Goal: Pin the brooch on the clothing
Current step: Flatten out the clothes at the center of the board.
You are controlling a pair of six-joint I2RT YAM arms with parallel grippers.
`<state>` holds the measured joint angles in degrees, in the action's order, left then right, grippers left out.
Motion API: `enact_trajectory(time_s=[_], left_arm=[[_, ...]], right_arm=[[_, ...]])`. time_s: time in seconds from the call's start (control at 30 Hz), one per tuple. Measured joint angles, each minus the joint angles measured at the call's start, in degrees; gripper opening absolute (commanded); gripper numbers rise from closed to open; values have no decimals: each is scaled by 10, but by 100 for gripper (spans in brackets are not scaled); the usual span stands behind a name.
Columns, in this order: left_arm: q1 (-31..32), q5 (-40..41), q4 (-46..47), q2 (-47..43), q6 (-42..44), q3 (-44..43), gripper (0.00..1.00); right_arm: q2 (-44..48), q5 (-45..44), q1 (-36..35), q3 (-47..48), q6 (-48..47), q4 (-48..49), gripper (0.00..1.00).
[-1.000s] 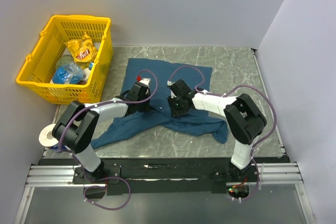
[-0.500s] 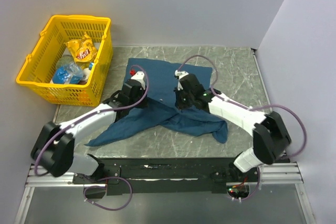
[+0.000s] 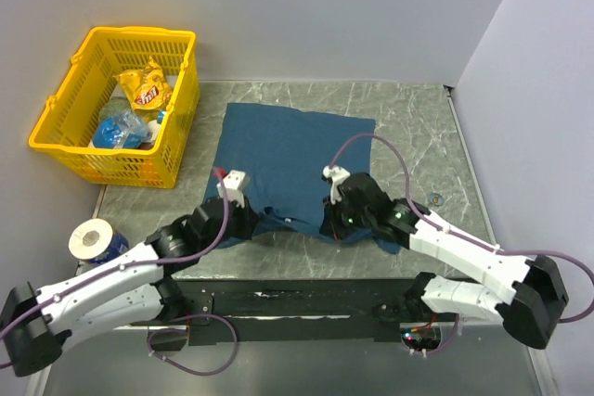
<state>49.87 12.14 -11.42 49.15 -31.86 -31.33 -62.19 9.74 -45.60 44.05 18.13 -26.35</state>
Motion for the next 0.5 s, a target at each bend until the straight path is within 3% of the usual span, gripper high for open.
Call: enact_trajectory(time_s=[0.17,0.27,0.3,0.37,0.4,0.47,0.5], left_arm=[[80,54,-4,-75,-42,47,1],[160,111,-6,-83,-59,56,24],[186,130,-9,-82,-67,56,46],[244,183,-21,-77,-81,56,66],[282,226,-34,-71,-103,55,81],[326,290,-66,-55,-134,47,91],[342,322,-87,-42,-155,39,98]], right_arm=[[30,29,-55,-43,20,-5,0],[12,43,-95,-66,25,-10,0],[5,47,-111,-72,26,-12,3],[-3,52,-137,-83,26,-19,22],[-2,56,-147,-89,26,-23,51],[6,60,-156,-96,28,-27,69],[15,57,-157,-98,20,-32,85]])
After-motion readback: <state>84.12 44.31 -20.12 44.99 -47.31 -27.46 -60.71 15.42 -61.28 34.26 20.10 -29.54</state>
